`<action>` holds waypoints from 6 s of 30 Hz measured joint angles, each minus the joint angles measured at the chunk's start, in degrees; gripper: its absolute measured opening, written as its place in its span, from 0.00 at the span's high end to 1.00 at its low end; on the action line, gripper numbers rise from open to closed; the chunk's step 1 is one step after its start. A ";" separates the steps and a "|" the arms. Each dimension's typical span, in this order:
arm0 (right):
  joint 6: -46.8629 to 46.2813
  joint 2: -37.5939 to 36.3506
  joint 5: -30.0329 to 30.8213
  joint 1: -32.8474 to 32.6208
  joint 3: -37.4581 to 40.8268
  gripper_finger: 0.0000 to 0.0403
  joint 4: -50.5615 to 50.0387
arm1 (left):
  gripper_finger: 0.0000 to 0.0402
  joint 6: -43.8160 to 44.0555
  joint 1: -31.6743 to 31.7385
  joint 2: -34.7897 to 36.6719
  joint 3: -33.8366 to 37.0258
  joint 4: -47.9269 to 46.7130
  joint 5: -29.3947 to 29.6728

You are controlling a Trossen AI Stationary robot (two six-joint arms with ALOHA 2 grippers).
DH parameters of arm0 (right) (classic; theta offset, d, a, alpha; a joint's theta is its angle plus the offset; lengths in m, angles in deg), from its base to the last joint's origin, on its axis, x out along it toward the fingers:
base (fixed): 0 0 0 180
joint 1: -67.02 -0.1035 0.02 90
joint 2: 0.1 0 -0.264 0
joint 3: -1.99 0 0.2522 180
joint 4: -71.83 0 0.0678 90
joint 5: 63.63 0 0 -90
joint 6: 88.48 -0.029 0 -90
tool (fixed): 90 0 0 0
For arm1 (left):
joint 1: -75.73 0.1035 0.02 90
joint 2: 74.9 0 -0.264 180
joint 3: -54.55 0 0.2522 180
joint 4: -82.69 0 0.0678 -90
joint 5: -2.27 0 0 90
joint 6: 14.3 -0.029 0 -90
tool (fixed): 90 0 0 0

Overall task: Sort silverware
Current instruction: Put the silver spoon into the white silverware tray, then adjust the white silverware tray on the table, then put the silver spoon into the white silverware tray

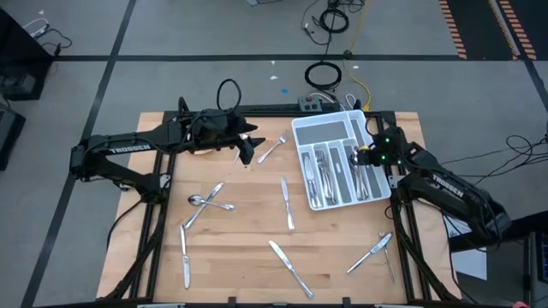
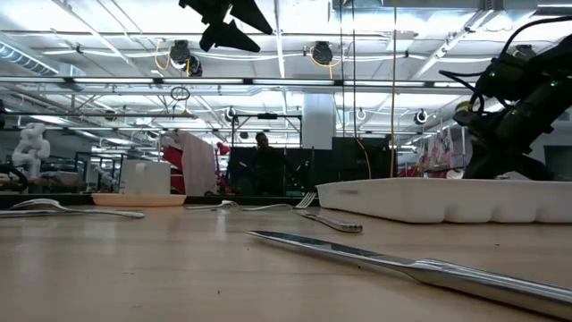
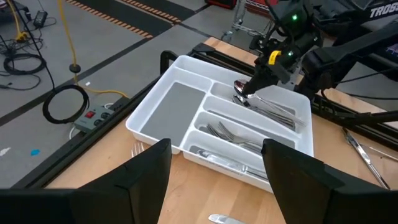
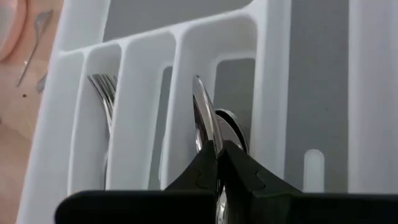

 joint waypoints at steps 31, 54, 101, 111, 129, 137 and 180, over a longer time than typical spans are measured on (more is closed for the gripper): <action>2.11 8.14 0.20 -2.71 -0.25 0.80 1.69 | 0.36 0.10 0.00 0.00 0.00 -0.24 0.00; 12.83 7.99 5.01 -2.62 -26.53 0.86 -5.88 | 0.61 -4.37 3.91 -24.75 -6.41 7.25 -3.73; 22.07 7.99 4.56 -7.21 -27.98 1.00 -19.12 | 1.00 4.07 -17.69 -51.39 -24.57 12.22 -28.30; 22.07 7.99 4.50 -8.32 -27.98 1.00 -19.52 | 1.00 6.01 -18.47 -55.40 -24.52 14.41 -16.85; 21.88 7.92 4.38 -8.96 -27.96 1.00 -19.80 | 1.00 6.45 -13.08 -56.02 -24.61 13.77 -7.48; 21.84 6.88 4.21 -8.96 -27.96 1.00 -19.66 | 1.00 7.51 -14.17 -55.25 -24.59 13.07 -7.59; 33.81 58.37 13.66 -53.83 -67.25 1.00 -8.72 | 0.94 17.91 -12.89 19.38 5.45 -37.53 7.13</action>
